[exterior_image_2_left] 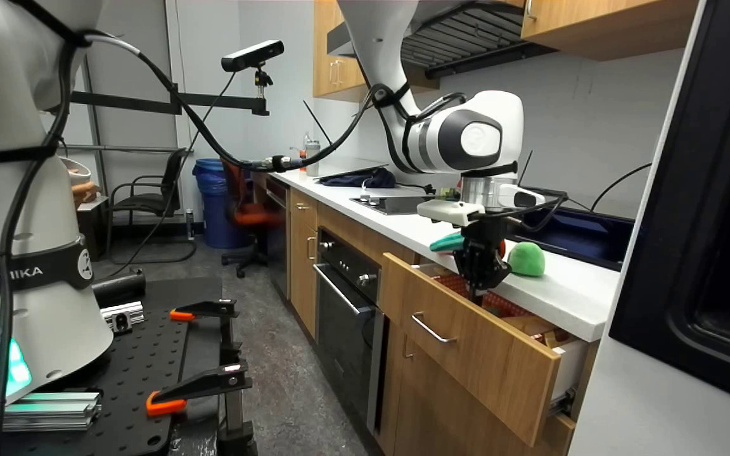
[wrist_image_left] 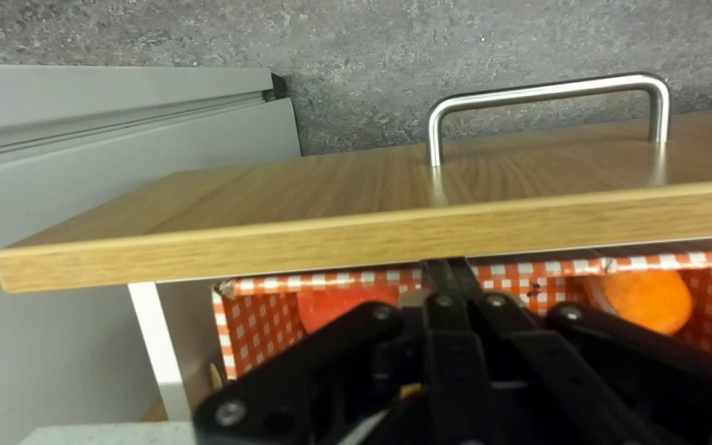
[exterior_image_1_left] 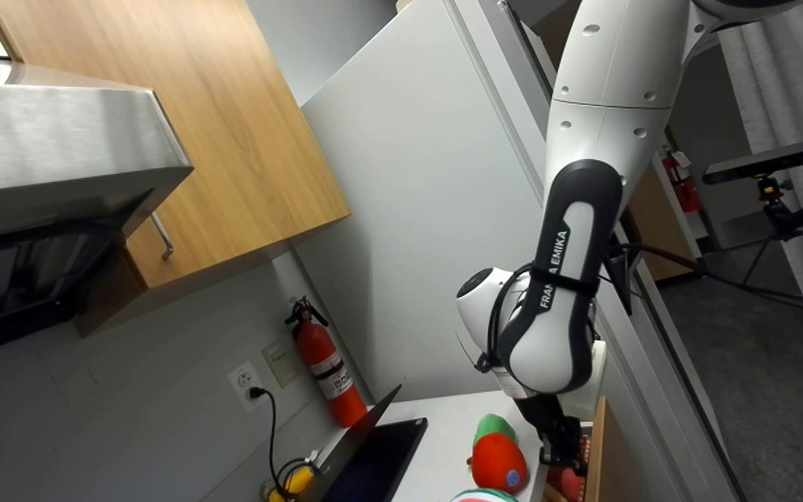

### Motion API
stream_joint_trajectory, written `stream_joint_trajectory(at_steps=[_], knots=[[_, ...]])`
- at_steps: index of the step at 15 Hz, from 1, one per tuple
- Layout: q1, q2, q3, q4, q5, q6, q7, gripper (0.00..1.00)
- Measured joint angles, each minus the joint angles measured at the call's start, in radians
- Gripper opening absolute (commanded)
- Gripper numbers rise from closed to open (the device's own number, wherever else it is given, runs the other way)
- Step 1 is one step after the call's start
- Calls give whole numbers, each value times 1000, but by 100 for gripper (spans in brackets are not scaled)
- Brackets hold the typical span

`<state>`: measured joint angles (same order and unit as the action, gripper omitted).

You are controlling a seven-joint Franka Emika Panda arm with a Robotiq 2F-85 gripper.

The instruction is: Open the drawer and then put all three plush toys inside.

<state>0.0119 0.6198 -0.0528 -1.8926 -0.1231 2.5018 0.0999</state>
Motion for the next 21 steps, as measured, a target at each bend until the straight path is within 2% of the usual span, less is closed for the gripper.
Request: stream_joint_trajectory(at_steps=[21], knots=[[1,-50,-29,-118,-1,-10,0,0]])
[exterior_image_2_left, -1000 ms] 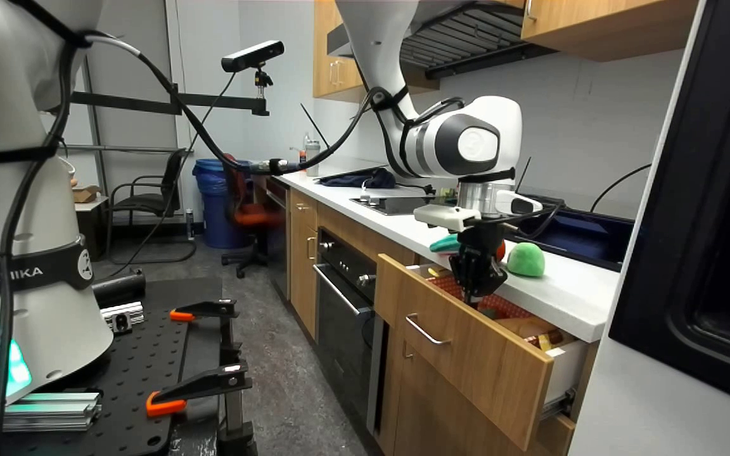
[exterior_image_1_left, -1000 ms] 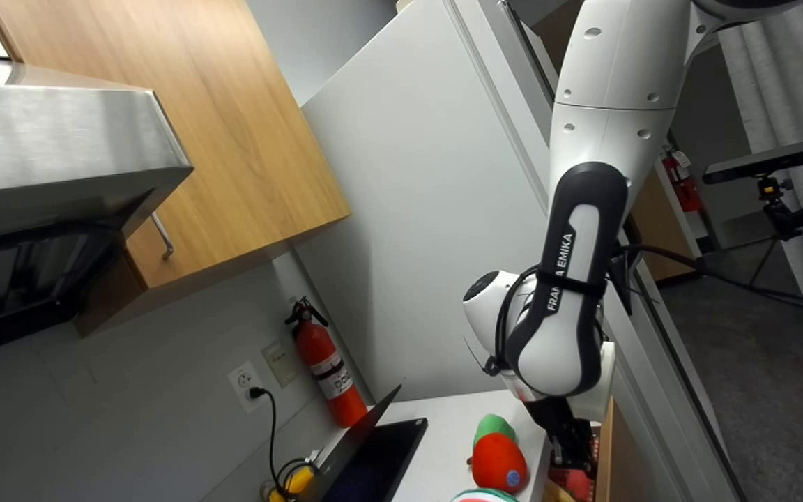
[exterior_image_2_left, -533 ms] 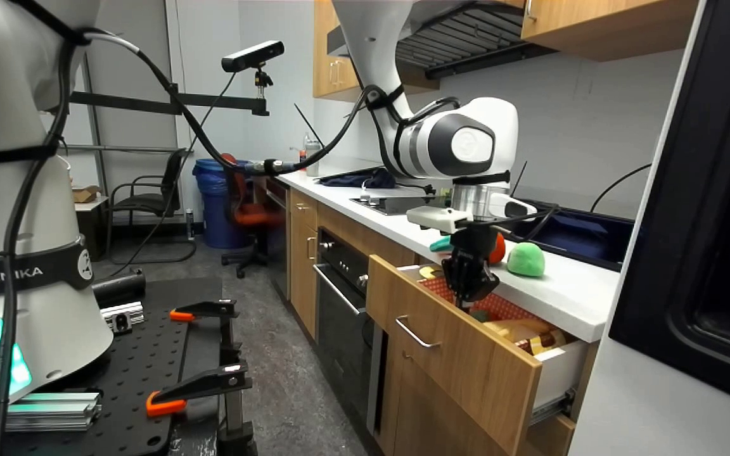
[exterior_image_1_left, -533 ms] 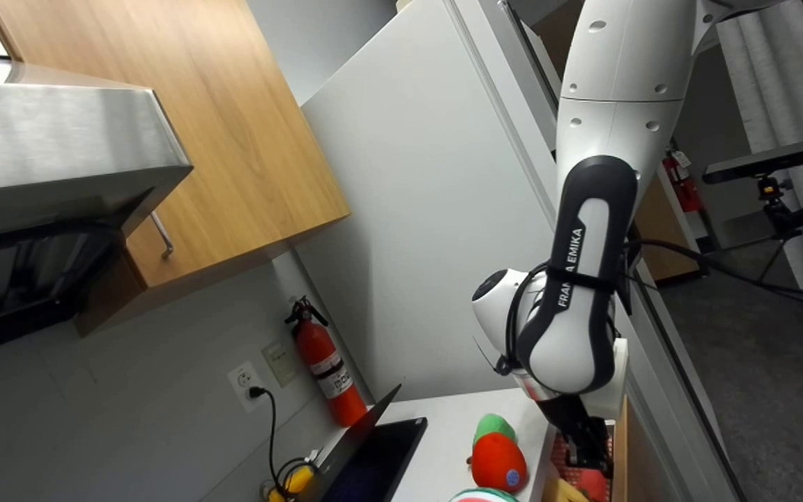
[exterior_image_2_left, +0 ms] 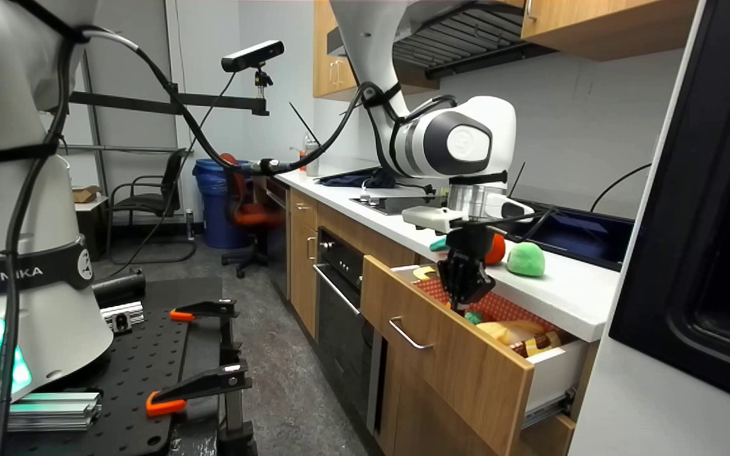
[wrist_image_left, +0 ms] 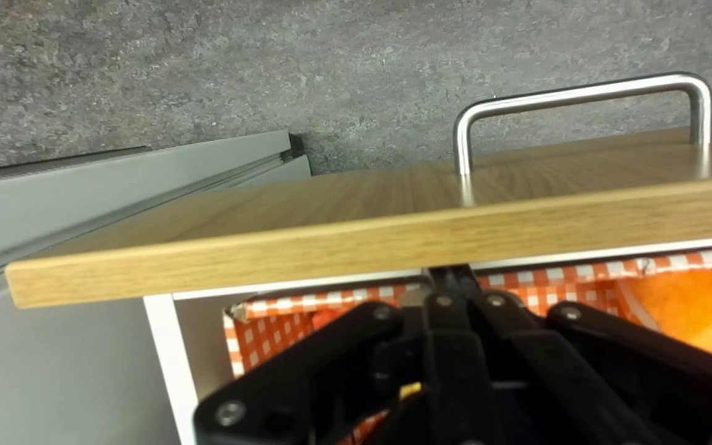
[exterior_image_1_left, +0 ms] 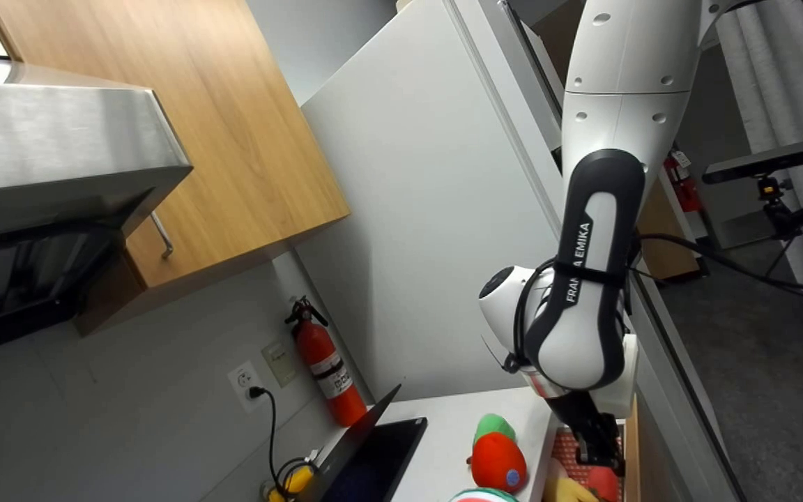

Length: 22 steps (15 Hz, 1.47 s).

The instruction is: Open the drawer and then put all three plush toys inside.

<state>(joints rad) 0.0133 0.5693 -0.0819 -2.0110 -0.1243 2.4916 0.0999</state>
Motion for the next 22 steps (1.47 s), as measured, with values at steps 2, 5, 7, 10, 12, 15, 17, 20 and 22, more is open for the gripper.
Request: stream_joint_trajectory(at_steps=[2,5,7,10,12,15,17,20,22], knots=[[0,-5,-2,-8,0,0,0,0],[1,-9,-3,-14,0,-4,0,0],[1,-9,-3,-14,0,-7,0,0],[1,-10,-3,-15,0,-17,2,0],[1,-13,-4,-18,0,-28,3,0],[1,-21,-5,-30,0,-44,6,0],[1,-27,-5,-38,0,-53,8,0],[1,-30,-6,-42,0,-58,9,0],[1,-30,-6,-42,0,-58,10,0]])
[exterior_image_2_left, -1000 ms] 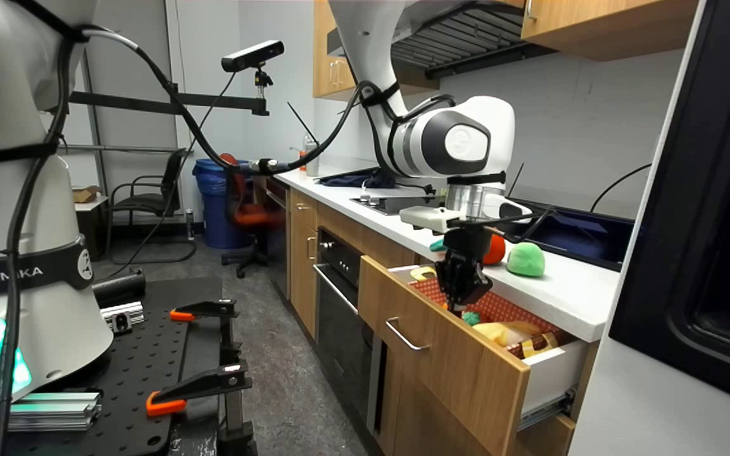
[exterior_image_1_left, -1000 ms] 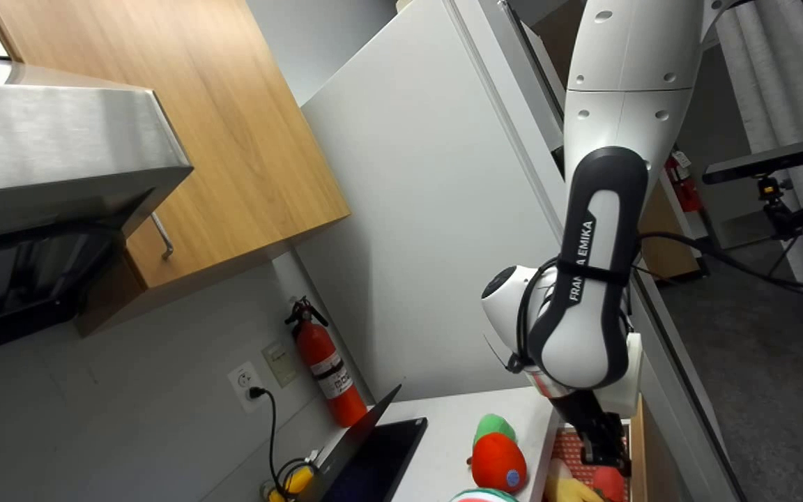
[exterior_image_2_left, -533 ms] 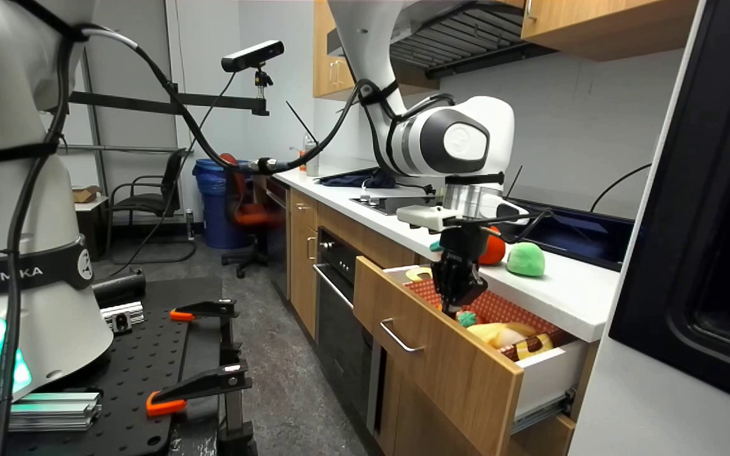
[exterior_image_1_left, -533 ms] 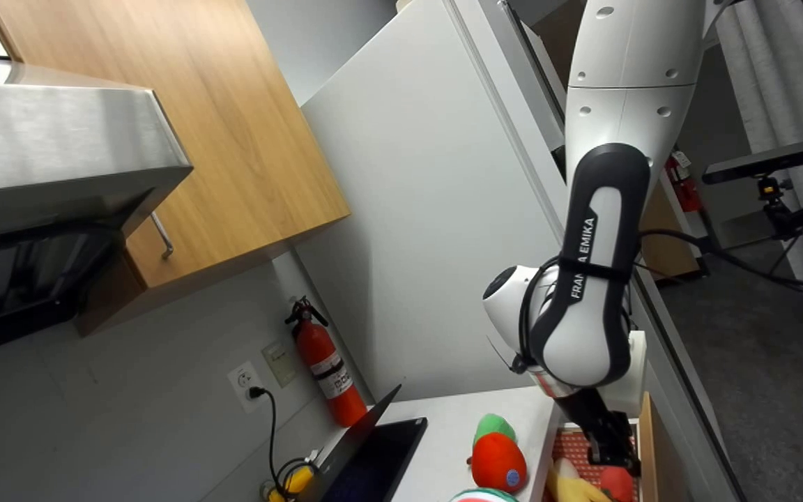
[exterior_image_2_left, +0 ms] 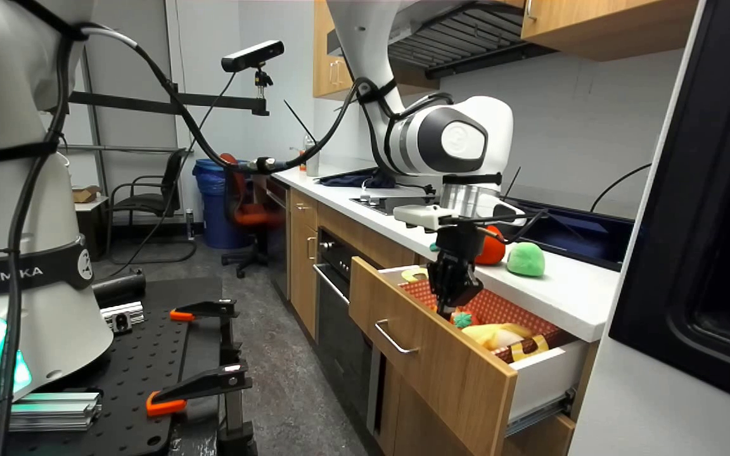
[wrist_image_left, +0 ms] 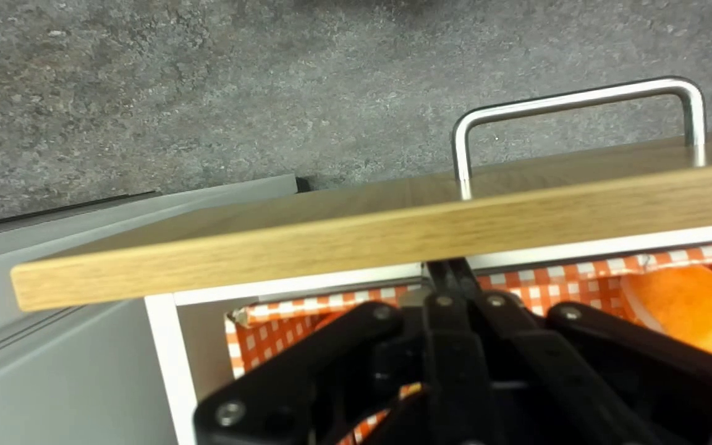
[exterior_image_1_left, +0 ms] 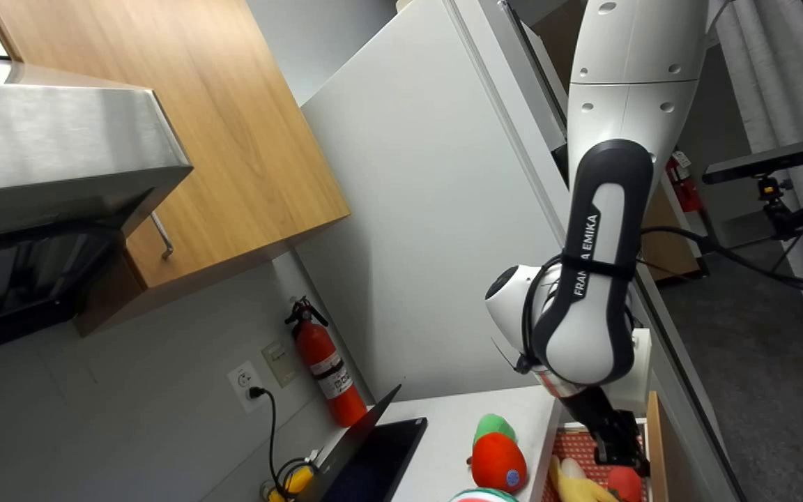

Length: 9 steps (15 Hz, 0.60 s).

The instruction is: Open the drawer and then put all three plush toys inside.

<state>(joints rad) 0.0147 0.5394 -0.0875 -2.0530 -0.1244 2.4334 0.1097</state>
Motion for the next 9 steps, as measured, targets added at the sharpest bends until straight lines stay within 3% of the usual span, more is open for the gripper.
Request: stream_joint_trajectory(at_steps=[9], knots=[[18,-22,0,0,-3,2,3,0]])
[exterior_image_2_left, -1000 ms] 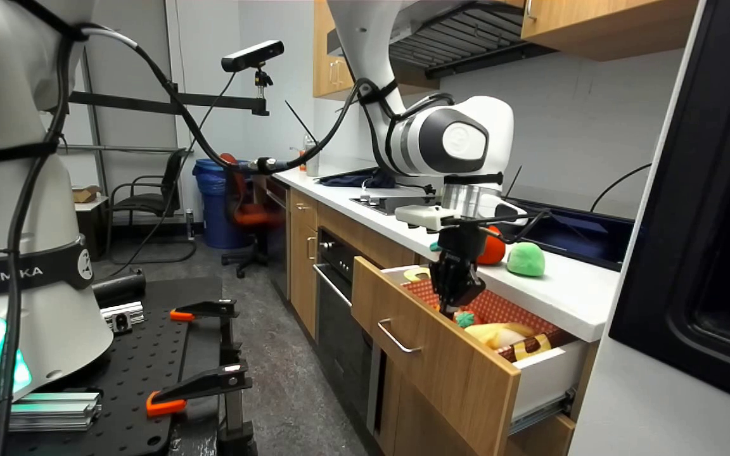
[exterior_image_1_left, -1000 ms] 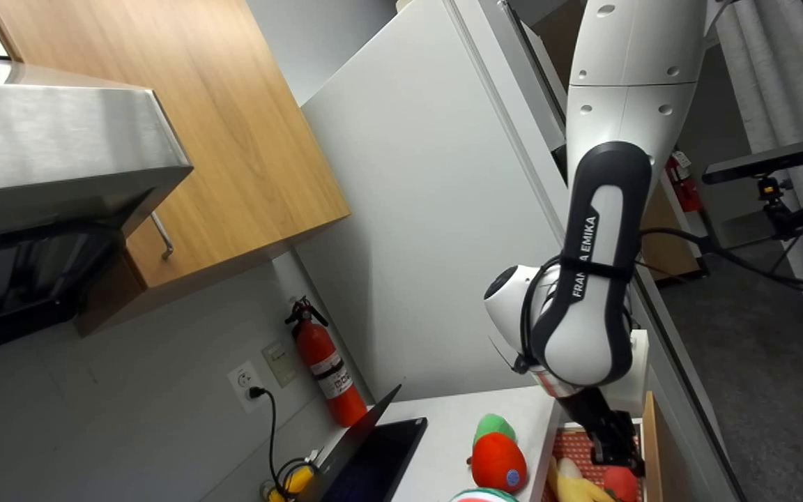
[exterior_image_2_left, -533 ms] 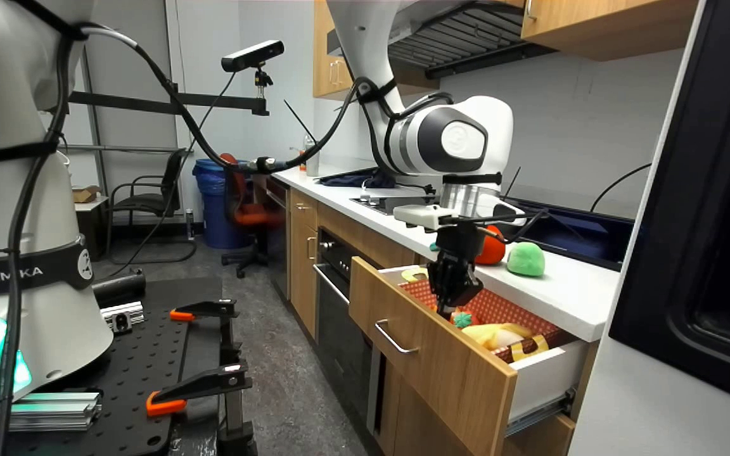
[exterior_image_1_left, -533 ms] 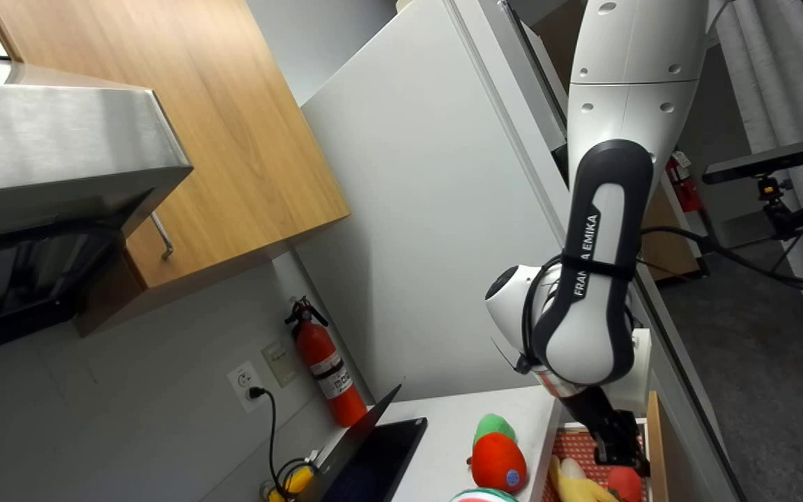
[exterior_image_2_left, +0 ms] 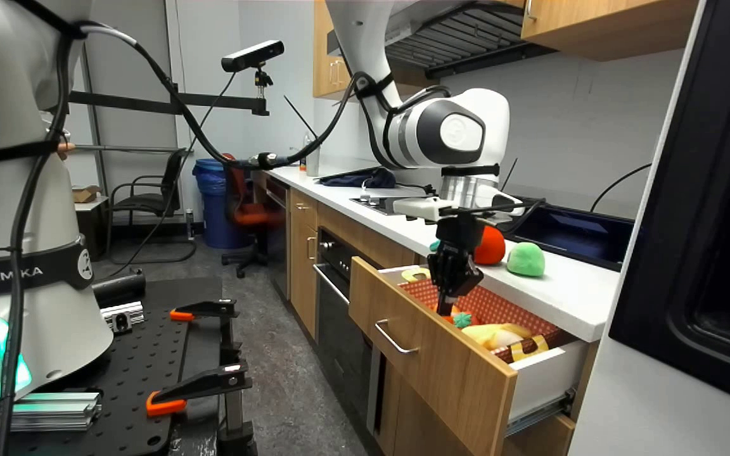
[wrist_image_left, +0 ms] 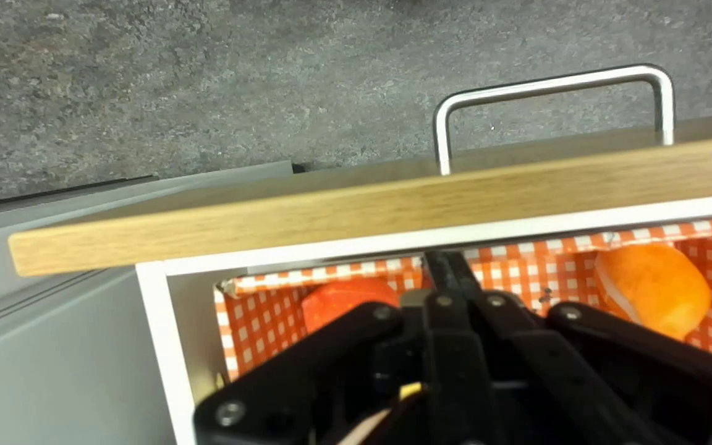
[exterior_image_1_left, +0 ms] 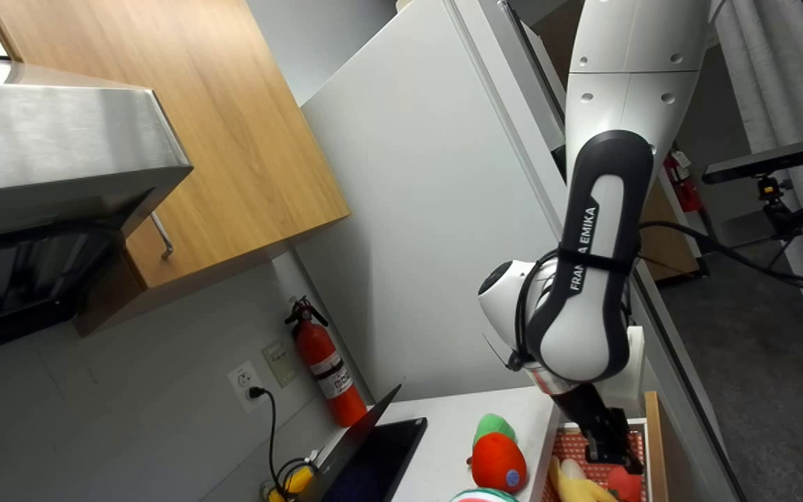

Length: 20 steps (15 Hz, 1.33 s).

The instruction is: Open the drawer and then put all three plush toys inside.

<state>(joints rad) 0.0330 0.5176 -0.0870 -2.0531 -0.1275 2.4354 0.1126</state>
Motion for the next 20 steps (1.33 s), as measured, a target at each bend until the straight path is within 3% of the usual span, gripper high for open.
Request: stream_joint_trajectory(at_steps=[8,20], knots=[[39,-88,0,0,-31,24,27,0],[153,-121,-37,49,-295,172,238,0]])
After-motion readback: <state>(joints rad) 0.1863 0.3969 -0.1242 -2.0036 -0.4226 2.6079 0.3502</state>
